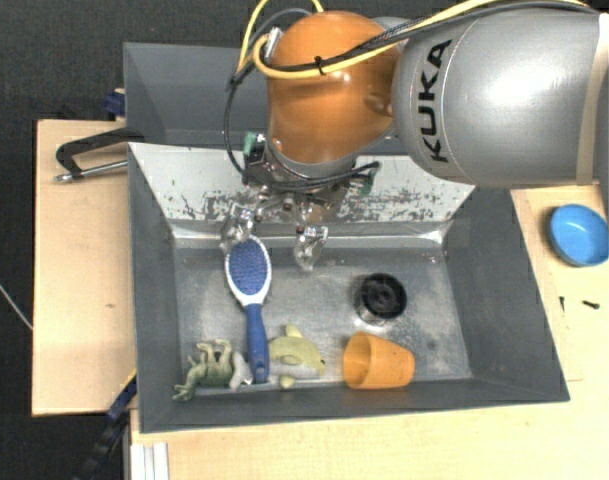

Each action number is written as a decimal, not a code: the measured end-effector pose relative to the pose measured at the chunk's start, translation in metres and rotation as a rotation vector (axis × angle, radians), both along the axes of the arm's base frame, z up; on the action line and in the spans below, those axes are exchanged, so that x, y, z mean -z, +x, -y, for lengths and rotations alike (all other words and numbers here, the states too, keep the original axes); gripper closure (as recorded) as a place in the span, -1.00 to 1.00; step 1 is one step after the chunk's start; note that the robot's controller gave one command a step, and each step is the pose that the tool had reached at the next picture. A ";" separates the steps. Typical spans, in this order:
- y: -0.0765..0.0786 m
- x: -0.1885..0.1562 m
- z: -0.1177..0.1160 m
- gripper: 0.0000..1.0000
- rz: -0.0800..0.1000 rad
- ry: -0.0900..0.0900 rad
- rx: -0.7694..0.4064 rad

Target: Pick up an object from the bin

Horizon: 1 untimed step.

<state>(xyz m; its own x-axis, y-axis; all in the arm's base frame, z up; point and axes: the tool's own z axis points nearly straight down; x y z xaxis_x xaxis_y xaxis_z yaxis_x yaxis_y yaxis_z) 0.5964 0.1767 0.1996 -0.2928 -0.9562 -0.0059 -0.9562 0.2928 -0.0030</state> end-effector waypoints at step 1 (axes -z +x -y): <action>-0.007 0.129 0.015 -1.00 -0.002 0.001 0.011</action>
Offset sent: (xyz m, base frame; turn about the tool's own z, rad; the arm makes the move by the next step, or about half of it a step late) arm -0.0080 -0.0166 -0.1296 0.0085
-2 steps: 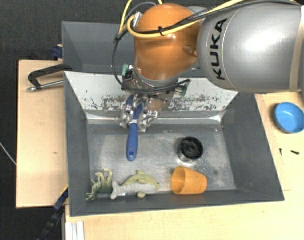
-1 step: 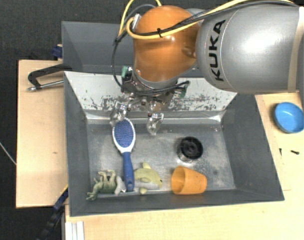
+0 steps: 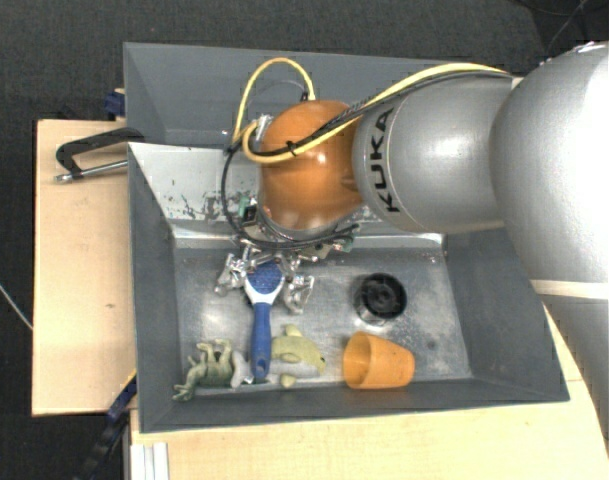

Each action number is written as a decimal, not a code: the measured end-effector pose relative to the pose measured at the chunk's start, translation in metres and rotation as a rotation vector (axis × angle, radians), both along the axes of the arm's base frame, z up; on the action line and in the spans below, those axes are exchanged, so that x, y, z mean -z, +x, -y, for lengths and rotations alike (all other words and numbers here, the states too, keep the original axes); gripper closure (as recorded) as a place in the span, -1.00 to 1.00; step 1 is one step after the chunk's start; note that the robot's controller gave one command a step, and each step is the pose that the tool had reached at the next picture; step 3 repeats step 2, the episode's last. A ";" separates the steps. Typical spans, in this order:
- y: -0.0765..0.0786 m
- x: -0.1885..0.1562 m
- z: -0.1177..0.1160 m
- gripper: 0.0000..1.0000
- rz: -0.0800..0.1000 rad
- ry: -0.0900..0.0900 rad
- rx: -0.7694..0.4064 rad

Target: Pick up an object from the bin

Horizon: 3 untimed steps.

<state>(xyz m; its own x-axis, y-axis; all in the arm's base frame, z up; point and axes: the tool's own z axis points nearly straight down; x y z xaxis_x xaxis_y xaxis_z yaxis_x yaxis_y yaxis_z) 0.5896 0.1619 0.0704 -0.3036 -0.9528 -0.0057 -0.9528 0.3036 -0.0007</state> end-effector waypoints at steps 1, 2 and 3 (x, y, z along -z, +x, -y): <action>0.002 -0.004 -0.001 1.00 0.005 0.001 0.000; -0.010 -0.141 0.016 1.00 0.008 -0.001 0.007; -0.010 -0.141 0.016 1.00 0.008 -0.001 0.007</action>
Offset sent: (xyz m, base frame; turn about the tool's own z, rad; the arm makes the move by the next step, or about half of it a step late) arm 0.0000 0.0000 0.0000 0.0000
